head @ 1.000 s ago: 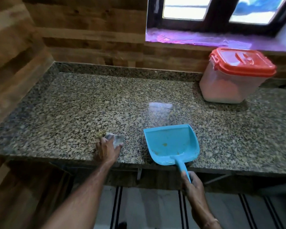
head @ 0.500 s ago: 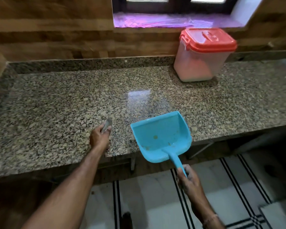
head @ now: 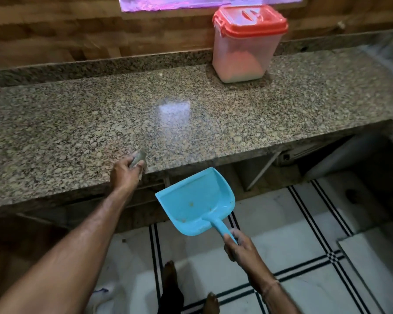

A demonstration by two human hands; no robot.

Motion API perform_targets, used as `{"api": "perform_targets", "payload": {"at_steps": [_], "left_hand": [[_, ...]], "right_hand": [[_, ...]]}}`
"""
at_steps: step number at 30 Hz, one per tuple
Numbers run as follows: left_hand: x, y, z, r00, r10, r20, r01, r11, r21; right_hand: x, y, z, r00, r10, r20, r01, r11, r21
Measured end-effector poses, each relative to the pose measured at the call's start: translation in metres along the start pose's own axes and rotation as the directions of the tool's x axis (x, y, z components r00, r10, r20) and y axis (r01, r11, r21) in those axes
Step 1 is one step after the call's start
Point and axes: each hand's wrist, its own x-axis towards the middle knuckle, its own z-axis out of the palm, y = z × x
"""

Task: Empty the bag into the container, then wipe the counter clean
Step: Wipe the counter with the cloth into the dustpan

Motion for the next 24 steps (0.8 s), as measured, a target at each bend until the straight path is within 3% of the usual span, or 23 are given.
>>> {"api": "perform_targets", "payload": {"at_steps": [4,8,11,16,18,21,24], "left_hand": [[0.0,-0.008,0.006,0.999,0.028,0.038,-0.029,1.0,0.008],[0.031,-0.017,0.003,0.995,0.058,-0.077,-0.042,0.979,0.201],[0.067,-0.027,-0.005,0.983,0.025,-0.182,0.033,0.951,0.309],[0.089,-0.041,0.014,0.974,-0.029,-0.223,0.104,0.938,0.331],[0.075,-0.017,0.05,0.985,0.079,-0.15,-0.02,0.933,0.36],[0.044,0.032,0.116,0.951,0.295,0.093,-0.309,0.884,0.352],[0.043,0.057,0.167,0.912,0.285,0.294,-0.35,0.916,0.198]], "right_hand": [[0.025,0.012,0.013,0.997,0.065,-0.04,-0.063,0.997,0.035],[0.06,0.017,0.029,0.986,0.164,-0.042,-0.16,0.984,0.08],[0.084,0.025,0.039,0.974,0.222,-0.037,-0.22,0.974,0.054],[0.114,0.031,0.049,0.965,0.259,-0.045,-0.258,0.965,0.038],[0.119,0.031,0.05,0.959,0.278,-0.055,-0.277,0.96,0.027],[0.127,0.038,0.051,0.944,0.323,-0.064,-0.325,0.946,-0.014],[0.13,0.036,0.05,0.927,0.366,-0.077,-0.369,0.929,-0.026]]}}
